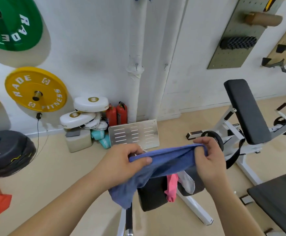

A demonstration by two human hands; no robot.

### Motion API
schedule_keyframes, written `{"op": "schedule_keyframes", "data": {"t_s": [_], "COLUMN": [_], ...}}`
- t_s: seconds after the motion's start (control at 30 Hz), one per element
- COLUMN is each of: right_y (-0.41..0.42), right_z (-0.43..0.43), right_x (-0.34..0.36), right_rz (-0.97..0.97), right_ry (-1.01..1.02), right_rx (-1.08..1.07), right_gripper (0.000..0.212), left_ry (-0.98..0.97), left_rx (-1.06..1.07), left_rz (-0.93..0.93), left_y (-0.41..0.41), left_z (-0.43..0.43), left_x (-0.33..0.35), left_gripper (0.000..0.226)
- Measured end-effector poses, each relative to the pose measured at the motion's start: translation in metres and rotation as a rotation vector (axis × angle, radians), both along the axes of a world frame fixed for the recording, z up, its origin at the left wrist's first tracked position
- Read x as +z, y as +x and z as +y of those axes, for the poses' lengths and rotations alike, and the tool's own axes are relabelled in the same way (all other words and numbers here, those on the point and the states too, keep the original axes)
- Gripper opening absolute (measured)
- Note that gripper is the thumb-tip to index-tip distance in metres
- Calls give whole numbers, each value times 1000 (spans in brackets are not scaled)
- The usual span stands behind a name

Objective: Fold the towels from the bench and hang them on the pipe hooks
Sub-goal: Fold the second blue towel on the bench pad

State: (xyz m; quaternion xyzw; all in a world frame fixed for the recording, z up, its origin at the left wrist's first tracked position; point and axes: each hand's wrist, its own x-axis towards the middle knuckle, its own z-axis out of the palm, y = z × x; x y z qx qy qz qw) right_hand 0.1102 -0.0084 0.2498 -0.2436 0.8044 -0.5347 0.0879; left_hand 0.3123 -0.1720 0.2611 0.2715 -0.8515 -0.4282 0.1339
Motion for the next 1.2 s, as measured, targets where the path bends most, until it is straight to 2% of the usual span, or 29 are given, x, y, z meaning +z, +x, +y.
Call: {"op": "schedule_keyframes", "data": {"t_s": [0.13,0.2,0.27,0.4,0.5,0.6,0.7,0.9,1.03,1.2], "right_y": [-55,-87,-123,-200,-229,-239,-240,-244,-240,-241], "right_z": [-8,-17,-31,-62,-76,-75,-57,-7,38,91], "right_x": [-19,-28,-29,0,42,83,105,96,47,-44], "right_rz": [6,-10,-44,-84,-175,-152,-53,60,26,-159], "right_ry": [69,104,120,76,-134,-337,-422,-286,-65,192], "right_rx": [89,124,161,299,367,395,439,506,589,716], "right_gripper": [15,15,15,18,10,12,14,14,14,14], "left_ry": [15,0,2,152,177,185,109,71,236,449], "left_rx": [-104,-48,78,470,681,820,873,878,861,809], "left_rz": [-327,-473,-523,-248,13,263,375,340,248,152], "left_y": [-9,-19,-37,-99,-136,-154,-156,-138,-124,-108], "left_z": [4,0,-8,-16,-19,-11,3,37,74,128], "left_x": [-29,-42,-48,-24,13,54,76,53,-1,-78], "left_gripper": [34,31,30,19,14,13,15,11,12,13]}}
